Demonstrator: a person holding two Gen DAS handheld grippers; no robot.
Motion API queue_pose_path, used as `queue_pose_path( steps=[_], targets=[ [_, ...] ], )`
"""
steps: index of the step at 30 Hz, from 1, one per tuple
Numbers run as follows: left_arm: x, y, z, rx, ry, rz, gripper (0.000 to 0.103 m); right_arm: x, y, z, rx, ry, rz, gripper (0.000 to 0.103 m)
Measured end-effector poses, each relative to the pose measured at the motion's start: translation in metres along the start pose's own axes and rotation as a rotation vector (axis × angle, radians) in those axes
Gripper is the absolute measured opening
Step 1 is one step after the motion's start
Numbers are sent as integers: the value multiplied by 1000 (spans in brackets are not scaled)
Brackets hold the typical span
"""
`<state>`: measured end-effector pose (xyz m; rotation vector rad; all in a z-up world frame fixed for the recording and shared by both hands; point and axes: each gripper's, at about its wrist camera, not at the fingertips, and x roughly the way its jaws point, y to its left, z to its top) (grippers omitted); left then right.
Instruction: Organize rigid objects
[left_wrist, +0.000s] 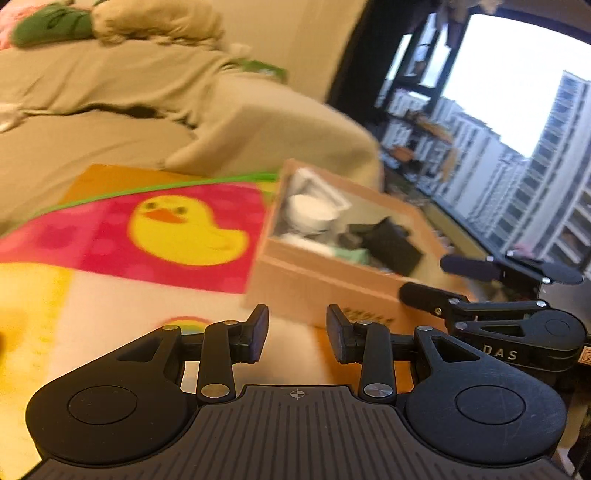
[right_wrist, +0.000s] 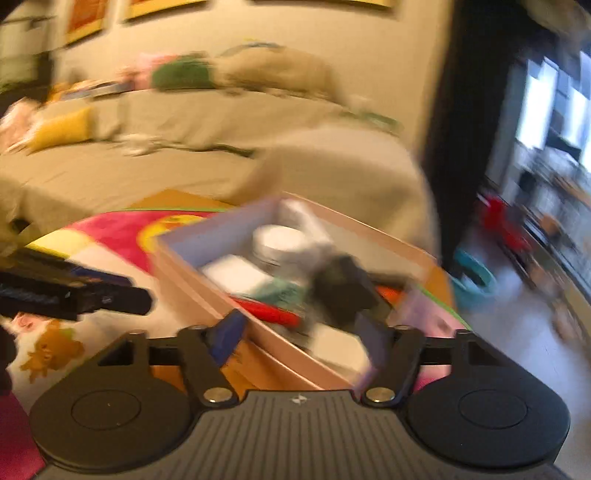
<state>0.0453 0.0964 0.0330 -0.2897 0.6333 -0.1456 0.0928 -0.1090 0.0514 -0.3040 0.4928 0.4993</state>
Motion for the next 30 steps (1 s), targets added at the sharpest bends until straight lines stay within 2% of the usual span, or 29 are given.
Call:
queue_pose_path(
  steps=[3, 7, 10, 13, 17, 19, 21, 23, 24, 25, 26, 28, 30],
  targets=[
    [-11, 3, -6, 64, 27, 54, 38, 15, 15, 4, -73, -21, 19, 62],
    [-18, 3, -26, 134, 79, 104, 38, 8, 16, -1, -88, -25, -17, 64],
    [-18, -1, -38, 162, 92, 97, 41, -1, 9, -7, -91, -12, -60, 64],
    [-21, -9, -42, 177, 91, 87, 43, -9, 5, -15, -159, -16, -107, 65],
    [-23, -19, -47, 185, 105, 60, 43, -6, 0, -15, -202, 10, -214, 65],
    [-23, -24, -50, 200, 110, 61, 43, -3, -9, -15, -150, 40, -262, 65],
    [-24, -30, -54, 222, 111, 62, 45, -5, -19, -14, -46, 95, -255, 65],
    [-21, -37, -56, 249, 113, 72, 55, -13, -25, -20, 80, 137, -188, 70],
    [-19, -42, -58, 262, 116, 80, 59, -18, -26, -25, 146, 153, -162, 79],
    [-17, -46, -58, 270, 122, 82, 69, -22, -27, -30, 215, 168, -143, 85],
    [-15, -50, -59, 281, 131, 79, 80, -26, -26, -37, 283, 190, -123, 86],
    [-9, -59, -60, 303, 147, 77, 92, -29, -24, -51, 366, 232, -88, 86],
    [-6, -59, -60, 256, 135, 80, 96, -28, -19, -64, 416, 275, -87, 87]
  ],
)
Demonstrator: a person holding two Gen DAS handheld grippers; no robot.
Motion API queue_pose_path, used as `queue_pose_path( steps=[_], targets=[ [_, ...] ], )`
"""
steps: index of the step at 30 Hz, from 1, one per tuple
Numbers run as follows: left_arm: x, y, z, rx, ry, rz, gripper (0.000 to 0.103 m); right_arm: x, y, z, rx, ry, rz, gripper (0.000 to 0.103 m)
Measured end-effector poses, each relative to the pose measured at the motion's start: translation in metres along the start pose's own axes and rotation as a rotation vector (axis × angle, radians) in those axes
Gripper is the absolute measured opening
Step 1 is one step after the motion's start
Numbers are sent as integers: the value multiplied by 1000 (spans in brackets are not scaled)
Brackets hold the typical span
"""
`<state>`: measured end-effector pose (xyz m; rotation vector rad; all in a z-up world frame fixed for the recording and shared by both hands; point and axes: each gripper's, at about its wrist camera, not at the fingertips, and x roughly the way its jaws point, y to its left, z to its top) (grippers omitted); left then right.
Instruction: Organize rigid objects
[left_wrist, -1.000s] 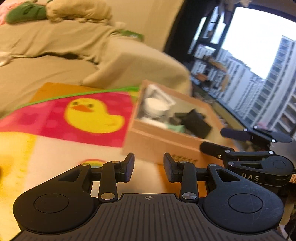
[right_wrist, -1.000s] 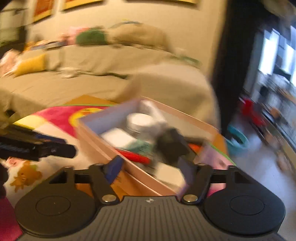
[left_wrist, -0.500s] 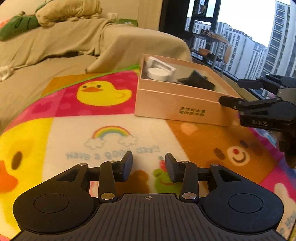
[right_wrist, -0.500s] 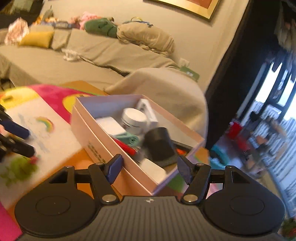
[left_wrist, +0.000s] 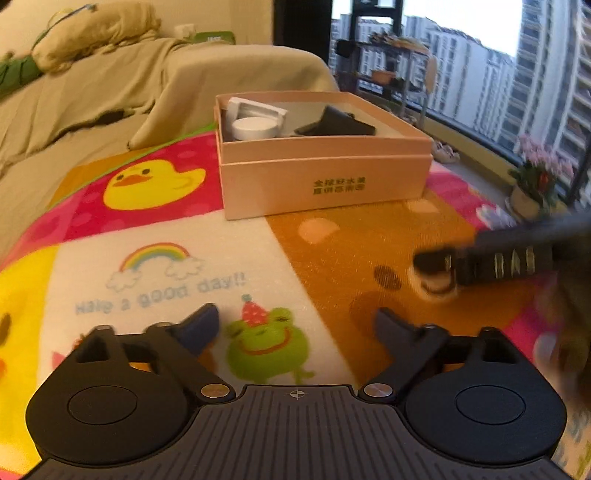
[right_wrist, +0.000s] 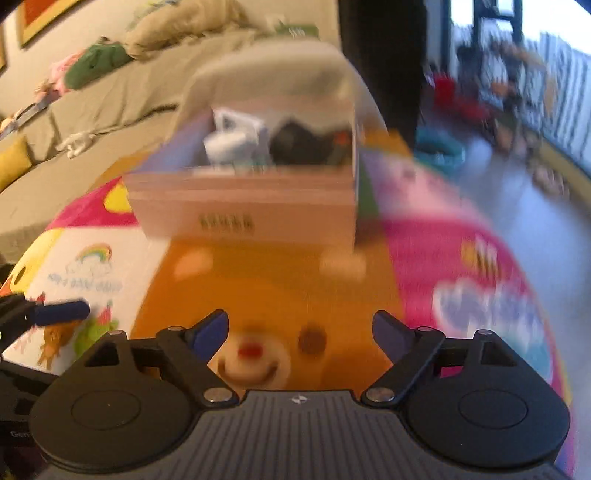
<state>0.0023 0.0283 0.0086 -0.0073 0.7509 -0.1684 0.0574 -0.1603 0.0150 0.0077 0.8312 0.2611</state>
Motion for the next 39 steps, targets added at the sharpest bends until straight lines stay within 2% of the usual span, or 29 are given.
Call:
queue_pose_path(
  steps=[2, 4, 6, 9, 15, 39],
  targets=[
    [-1, 3, -1, -58, -19, 5, 95, -4, 7, -13, -24, -35, -39, 91],
    [-4, 3, -5, -83, -43, 40, 90, -3, 13, -24, -51, -32, -78, 103],
    [-6, -2, -9, -69, -54, 89, 87, -4, 13, -31, -44, -65, -95, 103],
    [-7, -8, -10, -53, -51, 155, 89, -6, 10, -31, -15, -66, -94, 103],
    [-7, -6, -12, -81, -75, 189, 89, -5, 11, -34, -14, -107, -112, 103],
    [-4, -3, -11, -97, -79, 193, 92, -4, 12, -36, -10, -135, -125, 103]
  ],
)
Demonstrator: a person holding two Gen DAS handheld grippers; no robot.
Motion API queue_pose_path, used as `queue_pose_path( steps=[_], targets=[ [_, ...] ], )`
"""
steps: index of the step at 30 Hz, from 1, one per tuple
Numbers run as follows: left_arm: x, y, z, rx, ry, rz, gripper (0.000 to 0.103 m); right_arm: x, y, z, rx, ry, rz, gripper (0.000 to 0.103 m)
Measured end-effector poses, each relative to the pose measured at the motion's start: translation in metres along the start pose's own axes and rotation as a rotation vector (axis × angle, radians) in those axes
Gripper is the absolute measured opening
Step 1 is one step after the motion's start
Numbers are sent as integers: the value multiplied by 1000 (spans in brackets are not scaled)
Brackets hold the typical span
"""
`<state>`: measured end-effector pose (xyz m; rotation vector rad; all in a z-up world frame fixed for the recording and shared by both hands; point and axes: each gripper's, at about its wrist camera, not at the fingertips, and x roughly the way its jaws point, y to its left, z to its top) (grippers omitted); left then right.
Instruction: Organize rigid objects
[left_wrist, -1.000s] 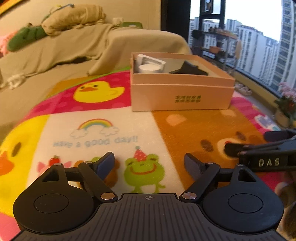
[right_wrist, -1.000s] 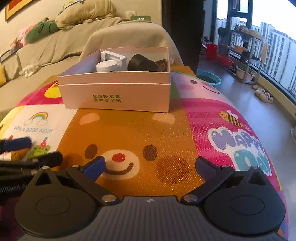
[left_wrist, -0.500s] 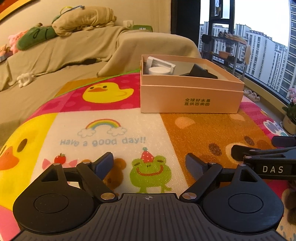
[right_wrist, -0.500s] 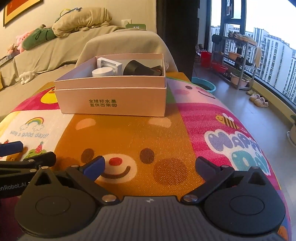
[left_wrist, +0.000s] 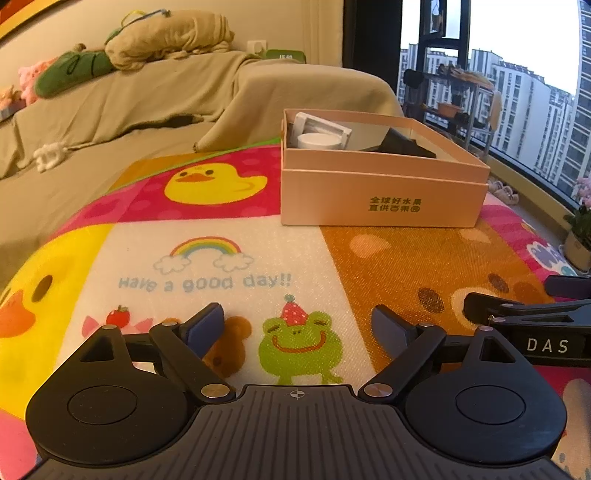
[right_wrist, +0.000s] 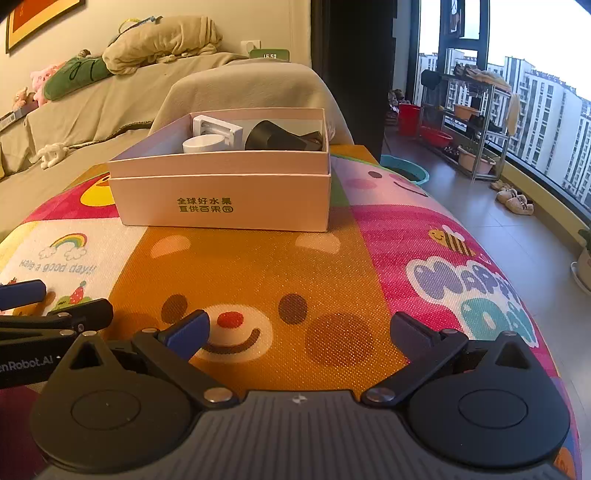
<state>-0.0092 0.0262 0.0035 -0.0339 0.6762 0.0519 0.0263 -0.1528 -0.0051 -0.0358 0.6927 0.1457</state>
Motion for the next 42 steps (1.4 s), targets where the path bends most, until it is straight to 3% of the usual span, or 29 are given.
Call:
queue_pose_path(
  steps=[42],
  targets=[
    [2, -2, 2, 4, 1, 4, 93, 0, 0, 0, 0, 0, 0, 103]
  ],
)
